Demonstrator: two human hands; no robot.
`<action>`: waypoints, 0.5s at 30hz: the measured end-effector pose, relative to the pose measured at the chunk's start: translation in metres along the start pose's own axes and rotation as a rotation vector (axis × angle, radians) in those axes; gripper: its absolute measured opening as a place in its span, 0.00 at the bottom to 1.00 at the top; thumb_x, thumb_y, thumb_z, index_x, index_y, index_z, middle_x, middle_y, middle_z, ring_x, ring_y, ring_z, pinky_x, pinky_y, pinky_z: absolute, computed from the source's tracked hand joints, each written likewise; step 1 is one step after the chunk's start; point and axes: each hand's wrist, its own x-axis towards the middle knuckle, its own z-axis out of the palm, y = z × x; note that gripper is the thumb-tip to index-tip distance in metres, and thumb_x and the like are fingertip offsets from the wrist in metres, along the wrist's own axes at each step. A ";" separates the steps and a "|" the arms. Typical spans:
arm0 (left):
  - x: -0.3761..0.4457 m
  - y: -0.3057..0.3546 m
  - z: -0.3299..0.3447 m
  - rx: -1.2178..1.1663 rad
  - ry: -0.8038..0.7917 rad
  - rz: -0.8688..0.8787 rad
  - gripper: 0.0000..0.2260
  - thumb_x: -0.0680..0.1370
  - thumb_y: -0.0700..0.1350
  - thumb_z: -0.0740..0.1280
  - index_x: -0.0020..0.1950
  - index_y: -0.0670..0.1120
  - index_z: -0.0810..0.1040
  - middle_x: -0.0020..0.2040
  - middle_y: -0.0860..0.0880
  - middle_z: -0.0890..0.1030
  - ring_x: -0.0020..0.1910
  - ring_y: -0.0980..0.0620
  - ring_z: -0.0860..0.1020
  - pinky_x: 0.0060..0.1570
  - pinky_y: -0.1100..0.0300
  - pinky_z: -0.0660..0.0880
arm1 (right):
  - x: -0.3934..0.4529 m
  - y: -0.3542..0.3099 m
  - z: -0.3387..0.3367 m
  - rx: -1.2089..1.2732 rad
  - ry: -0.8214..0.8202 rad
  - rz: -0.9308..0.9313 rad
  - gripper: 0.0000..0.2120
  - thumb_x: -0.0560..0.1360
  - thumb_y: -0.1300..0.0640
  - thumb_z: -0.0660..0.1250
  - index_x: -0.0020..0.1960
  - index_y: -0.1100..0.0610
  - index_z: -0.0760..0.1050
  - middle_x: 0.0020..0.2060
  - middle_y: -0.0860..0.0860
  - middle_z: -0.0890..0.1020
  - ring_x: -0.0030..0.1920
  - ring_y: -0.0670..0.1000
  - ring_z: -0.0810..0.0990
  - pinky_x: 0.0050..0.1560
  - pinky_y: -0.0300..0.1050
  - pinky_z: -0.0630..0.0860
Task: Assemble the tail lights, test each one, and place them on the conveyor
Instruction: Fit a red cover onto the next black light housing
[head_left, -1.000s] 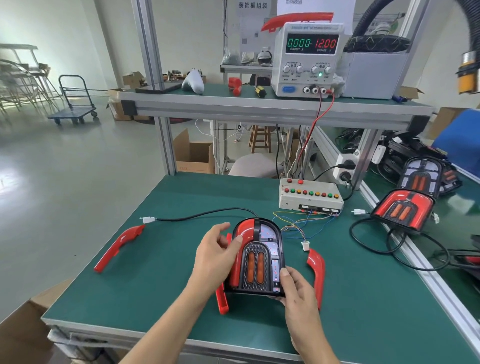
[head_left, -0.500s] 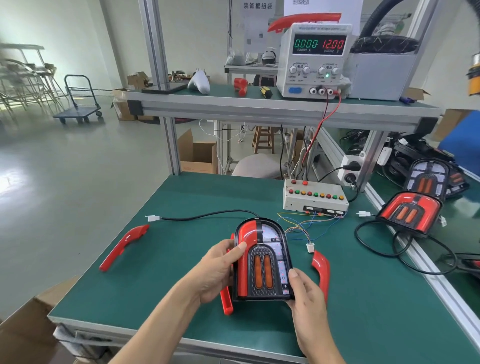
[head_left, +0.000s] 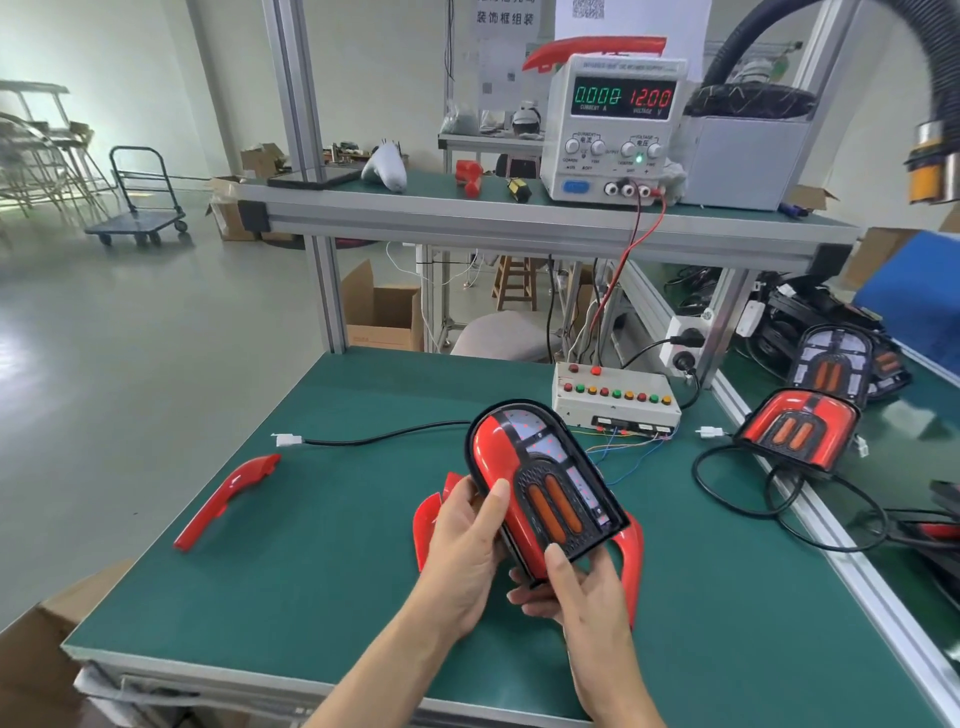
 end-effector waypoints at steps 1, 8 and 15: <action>-0.002 -0.004 0.003 0.006 0.000 0.007 0.19 0.80 0.50 0.70 0.64 0.39 0.74 0.59 0.37 0.83 0.52 0.42 0.82 0.53 0.47 0.80 | 0.000 -0.001 0.000 0.006 0.004 -0.002 0.22 0.74 0.48 0.70 0.63 0.57 0.71 0.42 0.61 0.87 0.35 0.61 0.86 0.35 0.46 0.82; -0.014 -0.016 0.009 0.022 -0.056 -0.021 0.20 0.78 0.56 0.70 0.63 0.45 0.75 0.57 0.37 0.83 0.47 0.40 0.79 0.44 0.51 0.74 | 0.002 0.004 -0.005 -0.019 0.026 0.010 0.23 0.74 0.47 0.70 0.65 0.56 0.75 0.48 0.58 0.87 0.42 0.60 0.86 0.39 0.49 0.81; 0.007 0.010 0.005 -0.069 -0.035 -0.092 0.30 0.80 0.62 0.62 0.71 0.41 0.74 0.66 0.38 0.80 0.65 0.41 0.78 0.69 0.42 0.73 | 0.003 0.007 -0.008 0.015 0.024 0.004 0.14 0.77 0.57 0.69 0.60 0.61 0.72 0.39 0.64 0.85 0.35 0.60 0.84 0.35 0.45 0.80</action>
